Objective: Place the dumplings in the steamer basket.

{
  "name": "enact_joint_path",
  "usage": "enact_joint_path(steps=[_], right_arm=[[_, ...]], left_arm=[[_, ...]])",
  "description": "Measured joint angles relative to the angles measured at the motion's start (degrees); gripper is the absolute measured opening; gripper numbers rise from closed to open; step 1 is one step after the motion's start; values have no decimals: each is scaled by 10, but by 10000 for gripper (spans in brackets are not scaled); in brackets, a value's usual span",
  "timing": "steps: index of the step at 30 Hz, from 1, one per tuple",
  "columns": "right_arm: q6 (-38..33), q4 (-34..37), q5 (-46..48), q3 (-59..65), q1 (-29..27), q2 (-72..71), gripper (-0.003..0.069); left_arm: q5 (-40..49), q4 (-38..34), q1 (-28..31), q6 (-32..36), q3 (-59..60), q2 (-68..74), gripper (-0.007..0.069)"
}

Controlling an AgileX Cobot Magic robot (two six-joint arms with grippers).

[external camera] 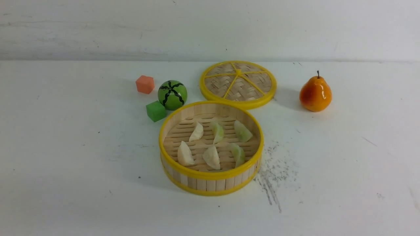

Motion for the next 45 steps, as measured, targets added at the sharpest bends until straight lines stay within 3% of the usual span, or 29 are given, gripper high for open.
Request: enact_joint_path(steps=[3, 4, 5, 6, 7, 12, 16, 23, 28, 31, 34, 37, 39, 40, 43, 45], right_arm=[[80, -81, -132, 181, 0, -102, -20], [87, -81, -142, 181, 0, -102, -20], [156, -155, -229, 292, 0, -152, -15], [164, -162, -242, 301, 0, -156, -14], [218, -208, -266, 356, -1, -179, -11], [433, -296, -216, 423, -15, -202, -8], [549, -332, -198, 423, -17, -204, -5], [594, -384, -201, 423, -17, -204, -1], [597, -503, -181, 424, -17, -225, 0], [595, -526, -176, 426, -23, -260, 0], [581, -499, -173, 429, -39, -286, 0], [471, -378, -193, 458, -112, -345, 0], [337, -246, -230, 496, -165, -389, 0], [326, -234, -232, 499, -169, -393, 0], [154, -62, -257, 543, -232, -430, 0], [7, 106, -266, 572, -273, -438, 0]], left_arm=[[0, 0, 0, 0, 0, 0, 111], [0, 0, 0, 0, 0, 0, 111], [0, 0, 0, 0, 0, 0, 111], [0, 0, 0, 0, 0, 0, 111], [0, 0, 0, 0, 0, 0, 111], [0, 0, 0, 0, 0, 0, 113], [1, 0, 0, 0, 0, 0, 114], [3, 0, 0, 0, 0, 0, 122], [4, 0, 0, 0, 0, 0, 128], [5, 0, 0, 0, 0, 0, 128], [8, 0, 0, 0, 0, 0, 128], [11, 0, 0, 0, 0, 0, 128], [11, 0, 0, 0, 0, 0, 128], [11, 0, 0, 0, 0, 0, 128], [11, 0, 0, 0, 0, 0, 129], [11, 0, 0, 0, 0, 0, 129]])
